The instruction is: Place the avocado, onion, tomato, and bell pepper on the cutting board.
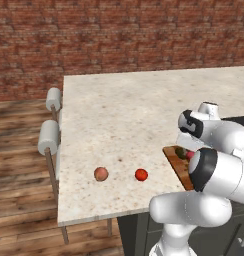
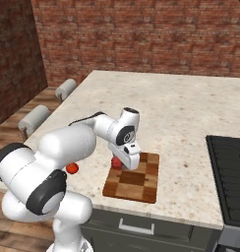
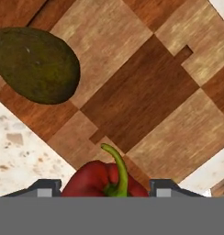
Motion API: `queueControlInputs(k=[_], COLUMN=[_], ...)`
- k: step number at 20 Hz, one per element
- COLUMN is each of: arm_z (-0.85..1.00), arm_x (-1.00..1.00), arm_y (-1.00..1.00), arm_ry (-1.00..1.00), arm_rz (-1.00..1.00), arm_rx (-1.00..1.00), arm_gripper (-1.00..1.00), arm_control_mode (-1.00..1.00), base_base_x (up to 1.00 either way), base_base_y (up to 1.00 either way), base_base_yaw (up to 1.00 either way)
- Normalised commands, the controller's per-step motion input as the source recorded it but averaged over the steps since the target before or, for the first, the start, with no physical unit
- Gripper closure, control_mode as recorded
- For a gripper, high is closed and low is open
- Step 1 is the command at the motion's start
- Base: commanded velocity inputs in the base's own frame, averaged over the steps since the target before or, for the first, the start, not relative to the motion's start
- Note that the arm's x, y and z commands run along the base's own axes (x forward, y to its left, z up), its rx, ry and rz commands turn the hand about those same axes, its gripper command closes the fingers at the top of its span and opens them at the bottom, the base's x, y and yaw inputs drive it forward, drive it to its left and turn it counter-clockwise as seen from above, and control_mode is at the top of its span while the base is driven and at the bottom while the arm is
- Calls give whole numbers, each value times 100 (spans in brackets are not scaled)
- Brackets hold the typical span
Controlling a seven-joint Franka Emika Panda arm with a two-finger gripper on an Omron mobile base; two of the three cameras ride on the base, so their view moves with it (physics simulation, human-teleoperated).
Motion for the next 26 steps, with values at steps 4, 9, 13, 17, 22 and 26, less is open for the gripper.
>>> queueControlInputs(k=[4,9,13,17,22,26], arm_z=[-22,-16,-22,-31,-30,-26], arm_x=[17,15,16,15,4,0], arm_y=[0,-2,0,0,-2,-7], arm_ry=[3,2,4,5,3,1], arm_rz=[0,0,0,0,0,0], arm_rx=[0,0,0,0,0,0], arm_gripper=[100,100,100,100,100,100], arm_control_mode=[-100,-100,-100,-100,-100,-100], base_base_x=[0,0,0,0,0,0], base_base_y=[0,0,0,0,0,0], base_base_yaw=[0,0,0,0,0,0])
